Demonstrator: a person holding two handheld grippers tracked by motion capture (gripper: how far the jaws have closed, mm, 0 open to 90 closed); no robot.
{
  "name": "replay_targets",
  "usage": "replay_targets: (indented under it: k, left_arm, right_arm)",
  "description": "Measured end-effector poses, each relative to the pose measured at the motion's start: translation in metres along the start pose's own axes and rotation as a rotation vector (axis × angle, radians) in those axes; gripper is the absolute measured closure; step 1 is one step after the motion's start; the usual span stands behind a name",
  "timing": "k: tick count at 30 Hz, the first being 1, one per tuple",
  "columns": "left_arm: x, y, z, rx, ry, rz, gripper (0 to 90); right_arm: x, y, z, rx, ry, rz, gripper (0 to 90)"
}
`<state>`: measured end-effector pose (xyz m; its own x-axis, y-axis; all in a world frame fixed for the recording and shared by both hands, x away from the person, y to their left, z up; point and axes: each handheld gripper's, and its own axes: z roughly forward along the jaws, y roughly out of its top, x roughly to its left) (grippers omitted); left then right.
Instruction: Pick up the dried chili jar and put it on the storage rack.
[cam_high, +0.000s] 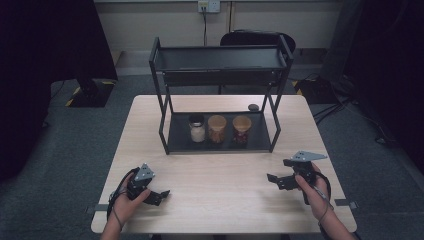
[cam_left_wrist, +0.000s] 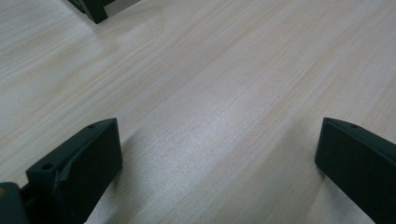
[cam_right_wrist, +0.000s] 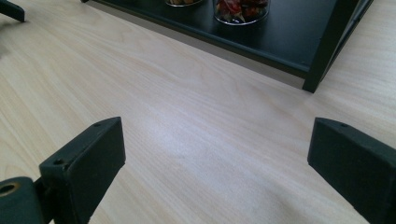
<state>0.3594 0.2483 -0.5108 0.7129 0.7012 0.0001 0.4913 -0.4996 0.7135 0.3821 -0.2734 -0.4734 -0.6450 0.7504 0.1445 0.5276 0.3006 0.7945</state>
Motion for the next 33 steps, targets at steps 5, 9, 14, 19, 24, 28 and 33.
replay_targets:
  k: [5, 9, 14, 19, 24, 28, 33]
  left_arm:
    - [0.0, 0.0, 0.0, 0.0, 0.0, 0.0, 0.2]
    - [0.0, 0.0, 0.0, 0.0, 0.0, 0.0, 0.2]
    - [0.0, 0.0, 0.0, 0.0, 0.0, 0.0, 0.2]
    - [0.0, 0.0, 0.0, 0.0, 0.0, 0.0, 0.2]
    - [0.0, 0.0, 0.0, 0.0, 0.0, 0.0, 0.2]
    - [0.0, 0.0, 0.0, 0.0, 0.0, 0.0, 0.2]
    - [0.0, 0.0, 0.0, 0.0, 0.0, 0.0, 0.2]
  right_arm:
    - [-0.002, -0.005, -0.004, 0.003, -0.001, 0.0, 3.0]
    - [-0.003, -0.009, -0.007, 0.006, 0.0, 0.004, 3.0]
    - [-0.005, -0.014, -0.01, 0.009, -0.003, 0.005, 3.0]
    - [-0.007, -0.019, -0.013, 0.011, -0.006, 0.006, 2.9]
    - [-0.009, -0.024, -0.017, 0.015, -0.009, 0.007, 2.9]
    - [-0.011, -0.028, -0.019, 0.019, -0.015, 0.006, 2.9]
    - [-0.014, -0.032, -0.023, 0.016, -0.02, 0.008, 2.9]
